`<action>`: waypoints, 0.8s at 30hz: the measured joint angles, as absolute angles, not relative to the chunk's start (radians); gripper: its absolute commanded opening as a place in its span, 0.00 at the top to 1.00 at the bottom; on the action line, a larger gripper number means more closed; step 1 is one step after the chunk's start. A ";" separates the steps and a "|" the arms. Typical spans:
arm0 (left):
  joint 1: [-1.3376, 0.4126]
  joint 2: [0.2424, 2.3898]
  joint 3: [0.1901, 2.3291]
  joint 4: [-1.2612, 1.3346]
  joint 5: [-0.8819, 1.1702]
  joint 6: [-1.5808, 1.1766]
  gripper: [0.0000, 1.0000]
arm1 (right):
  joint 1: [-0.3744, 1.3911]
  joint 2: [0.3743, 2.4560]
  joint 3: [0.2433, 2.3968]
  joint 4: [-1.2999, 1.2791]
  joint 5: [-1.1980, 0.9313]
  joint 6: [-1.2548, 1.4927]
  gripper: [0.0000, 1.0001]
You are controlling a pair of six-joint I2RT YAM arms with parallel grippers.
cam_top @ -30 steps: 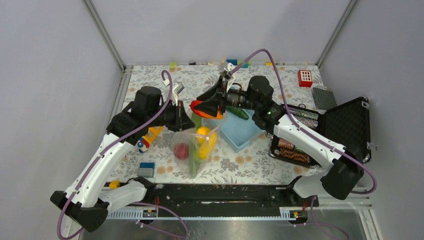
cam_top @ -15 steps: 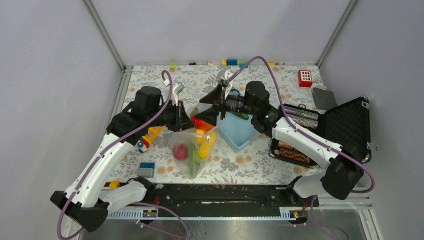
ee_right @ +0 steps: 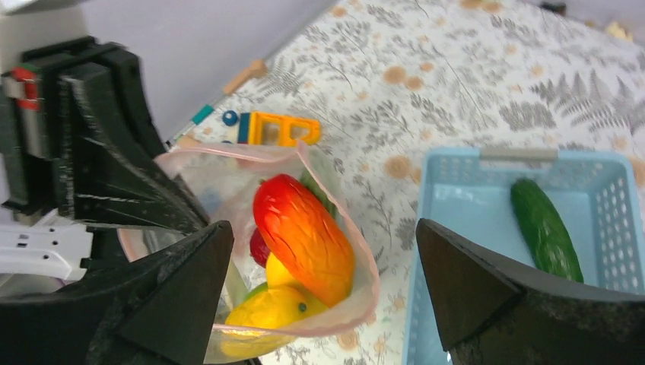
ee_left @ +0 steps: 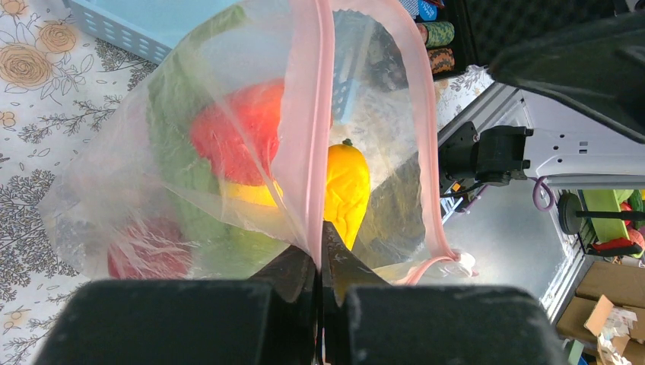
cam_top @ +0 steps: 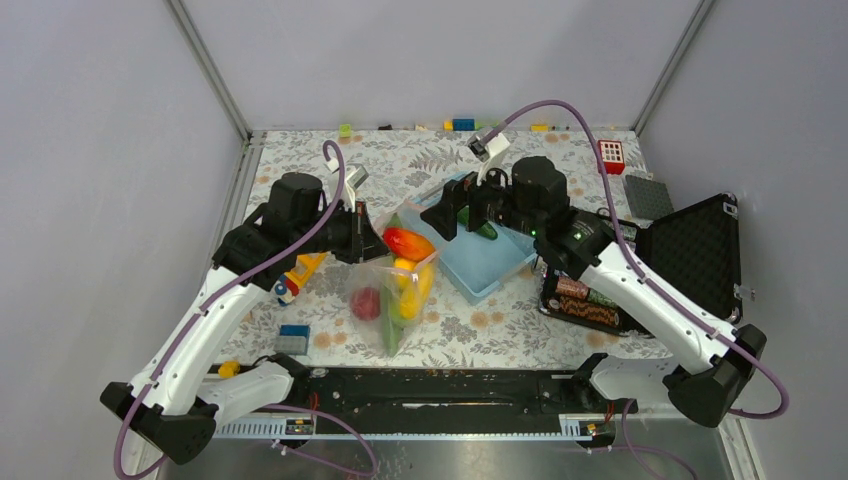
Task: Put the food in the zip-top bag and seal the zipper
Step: Place the fake fruit in the zipper food storage bag, then adjust the zipper food storage bag at the center of the board.
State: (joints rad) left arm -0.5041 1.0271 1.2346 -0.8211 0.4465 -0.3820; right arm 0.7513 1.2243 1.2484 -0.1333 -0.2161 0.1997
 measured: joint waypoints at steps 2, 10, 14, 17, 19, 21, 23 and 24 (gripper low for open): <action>-0.504 1.027 1.235 -0.821 0.446 -0.382 1.00 | 0.751 1.234 1.277 -0.215 -0.175 0.214 0.06; -0.504 1.024 1.235 -0.822 0.447 -0.383 1.00 | 0.751 1.311 1.289 -0.410 -0.150 0.243 0.19; -0.504 1.018 1.235 -0.821 0.450 -0.388 1.00 | 0.752 1.351 1.291 -0.428 -0.115 0.262 0.47; -0.505 1.012 1.235 -0.822 0.450 -0.392 1.00 | 0.752 1.391 1.308 -0.435 -0.097 0.285 0.83; -0.505 1.006 1.235 -0.822 0.450 -0.397 1.00 | 0.752 1.406 1.324 -0.440 -0.096 0.292 0.97; -0.505 0.998 1.235 -0.822 0.440 -0.410 1.00 | 0.752 1.411 1.348 -0.453 -0.100 0.303 1.00; -0.505 0.992 1.238 -0.825 0.417 -0.427 1.00 | 0.753 1.411 1.379 -0.472 -0.117 0.308 1.00; -0.505 0.991 1.244 -0.831 0.395 -0.441 1.00 | 0.754 1.411 1.400 -0.482 -0.131 0.308 1.00</action>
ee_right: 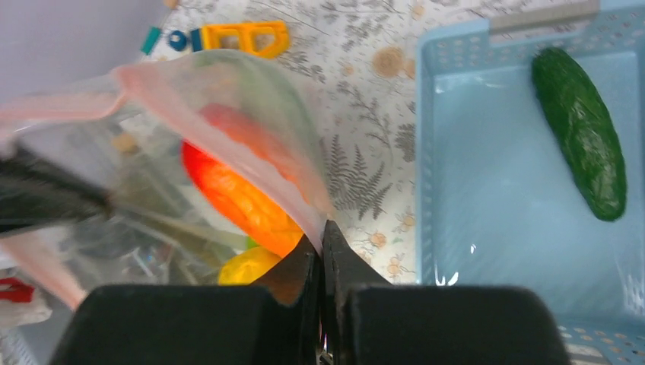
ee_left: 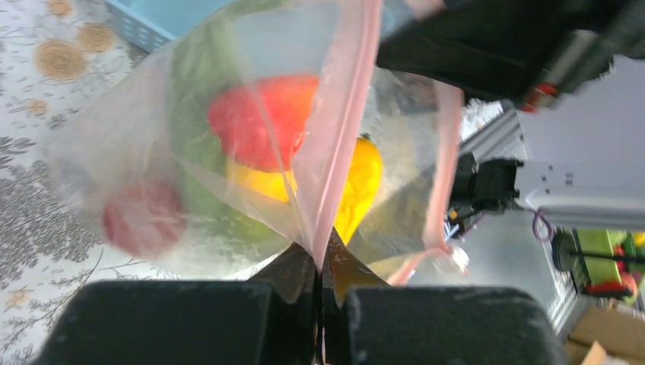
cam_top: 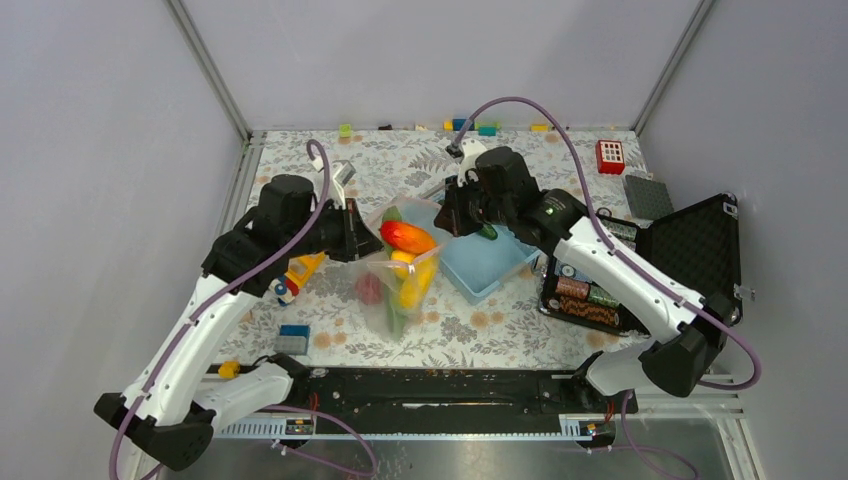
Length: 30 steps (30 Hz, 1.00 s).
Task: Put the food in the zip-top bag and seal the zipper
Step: Adjust the zipper food storage bag at the center of the board.
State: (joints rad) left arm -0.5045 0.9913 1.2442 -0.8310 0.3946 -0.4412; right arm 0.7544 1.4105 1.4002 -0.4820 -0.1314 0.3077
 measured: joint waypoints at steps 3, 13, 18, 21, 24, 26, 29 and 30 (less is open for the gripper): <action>-0.505 0.990 1.266 -0.855 0.320 -0.480 1.00 | 0.763 1.409 1.461 -0.503 -0.195 0.303 1.00; -0.579 1.055 1.420 -0.999 -0.001 -0.596 0.99 | 0.945 1.487 1.807 -0.723 -0.113 0.231 0.96; -0.616 1.100 1.451 -1.070 -0.110 -0.611 1.00 | 0.968 1.510 1.796 -0.758 -0.012 0.227 0.92; -0.625 1.123 1.461 -1.102 -0.148 -0.610 1.00 | 0.968 1.511 1.768 -0.759 0.012 0.219 0.86; -0.630 1.137 1.471 -1.118 -0.158 -0.598 1.00 | 0.968 1.511 1.741 -0.749 0.020 0.197 0.73; -0.632 1.145 1.478 -1.121 -0.158 -0.586 1.00 | 0.968 1.511 1.723 -0.742 0.024 0.181 0.48; -0.633 1.149 1.480 -1.121 -0.157 -0.568 1.00 | 0.967 1.509 1.703 -0.723 0.026 0.162 0.23; -0.633 1.149 1.480 -1.120 -0.157 -0.561 1.00 | 0.964 1.505 1.695 -0.714 0.026 0.152 0.16</action>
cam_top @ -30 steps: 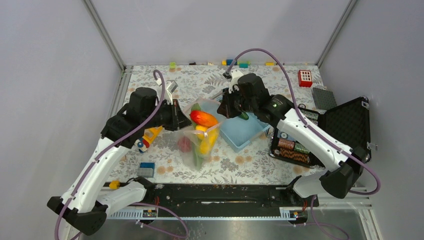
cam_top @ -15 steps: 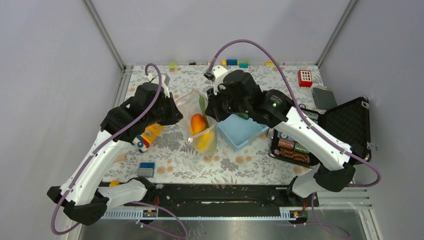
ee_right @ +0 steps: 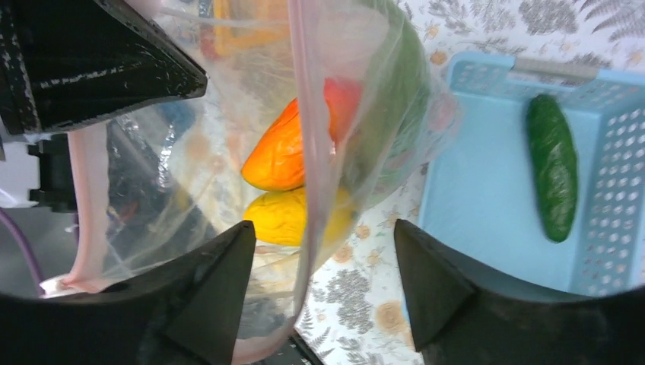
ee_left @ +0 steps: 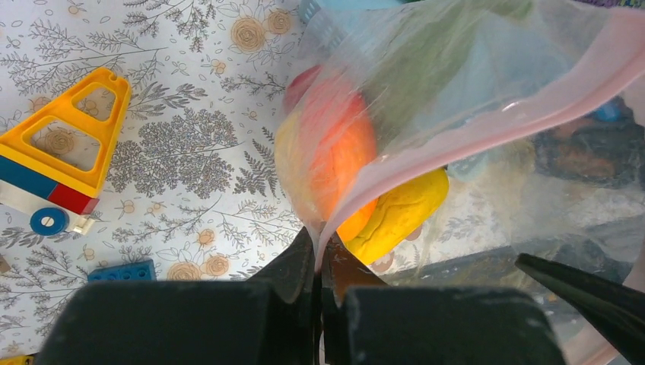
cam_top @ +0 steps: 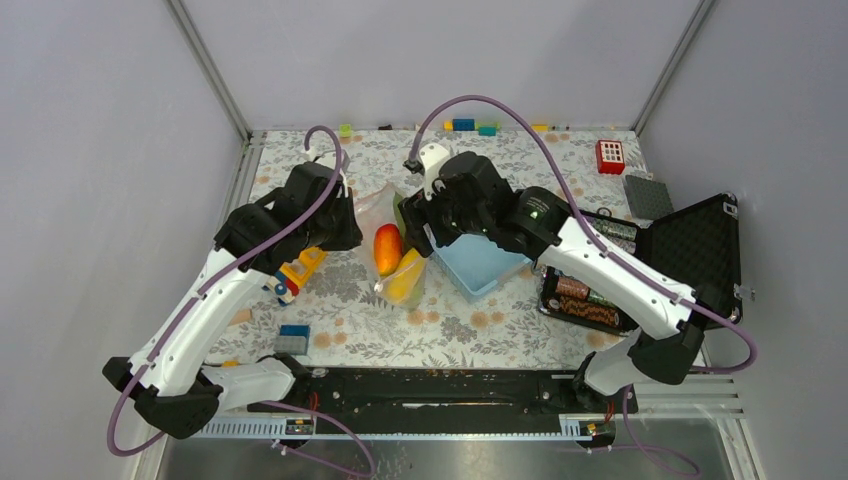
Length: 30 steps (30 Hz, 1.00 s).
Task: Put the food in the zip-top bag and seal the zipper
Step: Adjust the zipper food storage bag at the center of the board, then pick up the fake vegetable from the bin.
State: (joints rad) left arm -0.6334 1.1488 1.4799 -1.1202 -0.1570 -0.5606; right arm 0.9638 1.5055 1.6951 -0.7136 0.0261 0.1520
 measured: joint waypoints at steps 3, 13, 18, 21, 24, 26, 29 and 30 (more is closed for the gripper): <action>-0.633 1.148 1.480 -1.119 -0.154 -0.543 1.00 | 0.949 1.480 1.671 -0.682 0.015 0.130 0.01; -0.633 1.147 1.480 -1.104 -0.155 -0.508 1.00 | 0.693 1.246 1.486 -0.548 -0.075 0.134 0.00; -0.633 1.131 1.480 -1.098 -0.162 -0.502 1.00 | 0.552 1.239 1.393 -0.508 -0.130 0.160 0.00; -0.633 1.105 1.479 -1.098 -0.172 -0.501 1.00 | 0.492 1.317 1.374 -0.470 -0.177 0.154 0.00; -0.633 1.077 1.479 -1.098 -0.182 -0.502 1.00 | 0.467 1.429 1.365 -0.424 -0.192 0.109 0.00; -0.633 1.069 1.479 -1.098 -0.189 -0.501 1.00 | 0.465 1.520 1.374 -0.411 -0.195 0.060 0.00; -0.633 1.067 1.479 -1.098 -0.198 -0.502 1.00 | 0.466 1.664 1.412 -0.428 -0.206 -0.031 0.00; -0.632 1.067 1.479 -1.098 -0.201 -0.502 1.00 | 0.466 1.702 1.427 -0.435 -0.208 -0.059 0.00</action>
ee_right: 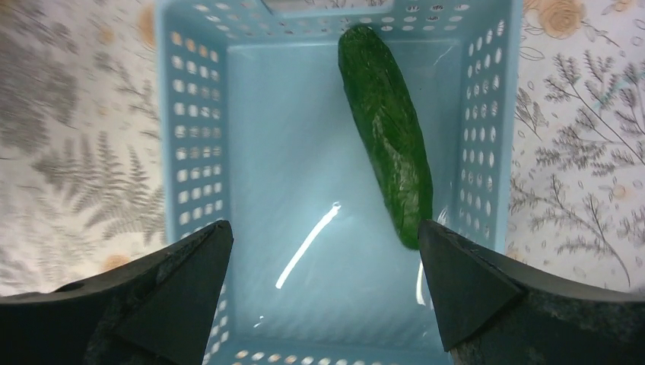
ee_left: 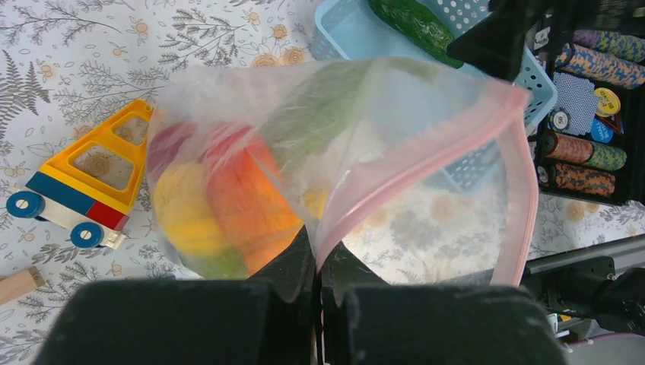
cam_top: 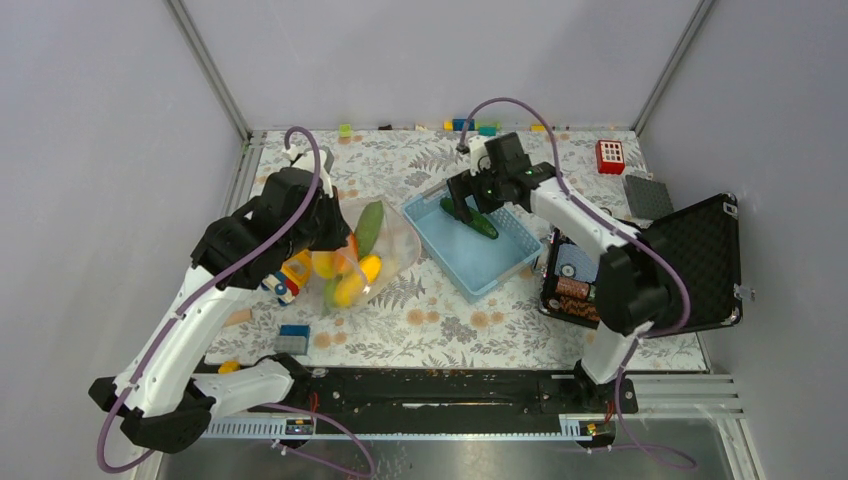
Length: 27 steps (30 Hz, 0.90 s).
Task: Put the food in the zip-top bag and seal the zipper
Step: Pick up the fake vegetable from the bin.
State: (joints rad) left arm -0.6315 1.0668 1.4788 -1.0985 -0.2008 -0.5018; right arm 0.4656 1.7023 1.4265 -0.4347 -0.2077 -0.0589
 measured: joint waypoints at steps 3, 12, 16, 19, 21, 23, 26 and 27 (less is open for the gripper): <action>-0.625 1.067 1.479 -1.098 -0.211 -0.502 1.00 | 0.466 1.815 1.457 -0.434 -0.208 -0.153 0.01; -0.591 1.083 1.458 -1.087 -0.196 -0.503 1.00 | 0.470 1.953 1.536 -0.435 -0.166 -0.377 0.18; -0.554 1.105 1.431 -1.053 -0.157 -0.506 1.00 | 0.492 1.996 1.559 -0.433 -0.122 -0.468 0.20; -0.535 1.116 1.422 -1.031 -0.133 -0.506 1.00 | 0.520 2.044 1.579 -0.441 -0.085 -0.529 0.21; -0.529 1.116 1.415 -1.025 -0.124 -0.506 1.00 | 0.538 2.087 1.610 -0.457 -0.062 -0.559 0.21; -0.524 1.116 1.413 -1.022 -0.115 -0.506 1.00 | 0.549 2.120 1.638 -0.470 -0.039 -0.581 0.21; -0.522 1.116 1.412 -1.021 -0.108 -0.506 1.00 | 0.556 2.152 1.675 -0.492 -0.010 -0.603 0.21; -0.522 1.116 1.410 -1.021 -0.107 -0.506 1.00 | 0.557 2.158 1.685 -0.495 -0.002 -0.607 0.21</action>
